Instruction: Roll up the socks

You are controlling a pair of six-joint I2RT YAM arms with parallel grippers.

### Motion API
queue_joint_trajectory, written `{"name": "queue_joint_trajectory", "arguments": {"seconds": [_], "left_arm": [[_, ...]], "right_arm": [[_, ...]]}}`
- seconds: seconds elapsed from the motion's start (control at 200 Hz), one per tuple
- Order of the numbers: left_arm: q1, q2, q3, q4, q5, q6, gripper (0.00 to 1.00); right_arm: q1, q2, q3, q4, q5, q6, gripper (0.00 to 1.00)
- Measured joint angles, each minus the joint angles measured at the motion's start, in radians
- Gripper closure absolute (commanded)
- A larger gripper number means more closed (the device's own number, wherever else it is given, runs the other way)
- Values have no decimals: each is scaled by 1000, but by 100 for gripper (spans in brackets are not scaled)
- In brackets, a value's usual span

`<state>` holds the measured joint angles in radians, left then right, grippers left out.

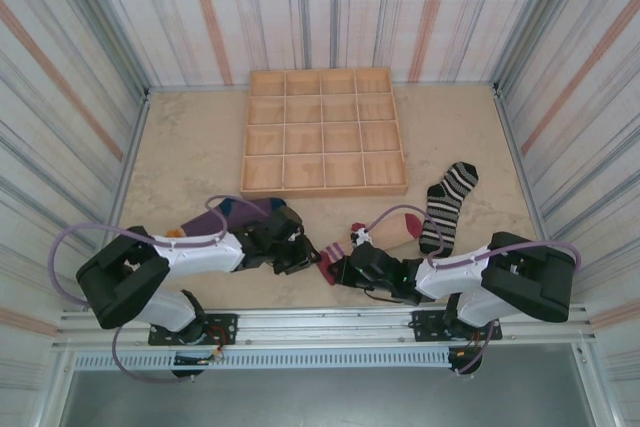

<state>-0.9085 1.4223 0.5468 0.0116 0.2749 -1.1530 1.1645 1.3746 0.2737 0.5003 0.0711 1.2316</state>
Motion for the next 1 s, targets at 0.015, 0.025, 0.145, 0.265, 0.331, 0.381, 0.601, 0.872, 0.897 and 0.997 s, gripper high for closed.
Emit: {"name": "queue_joint_trajectory", "arguments": {"seconds": [0.015,0.025,0.145,0.265,0.331,0.381,0.601,0.872,0.897,0.997], "left_arm": [[-2,2,0,2,0,-1,61],[-2,4,1,5,0,-1,61],[-8,20,1,37,1,-8,62],[-11,29,1,55,-2,-21,63],[-14,35,1,68,-7,-26,66],[-16,42,1,77,-8,-31,68],[-16,64,3,95,-22,-53,86],[79,46,20,7,-3,-2,100],[97,35,20,-13,-5,6,100],[177,-25,11,-94,-8,35,100]], "right_arm": [[0,0,0,1,0,0,100],[0,0,-1,1,0,0,100],[-2,6,-2,12,0,0,100],[-3,13,-4,25,0,0,100],[-6,14,-8,34,0,0,100],[-8,14,-11,41,0,1,100],[-20,21,-18,63,-8,7,100],[-55,58,75,-8,-52,-151,73],[-56,61,89,-18,-54,-168,71],[-57,62,162,-105,-70,-256,55]]}}
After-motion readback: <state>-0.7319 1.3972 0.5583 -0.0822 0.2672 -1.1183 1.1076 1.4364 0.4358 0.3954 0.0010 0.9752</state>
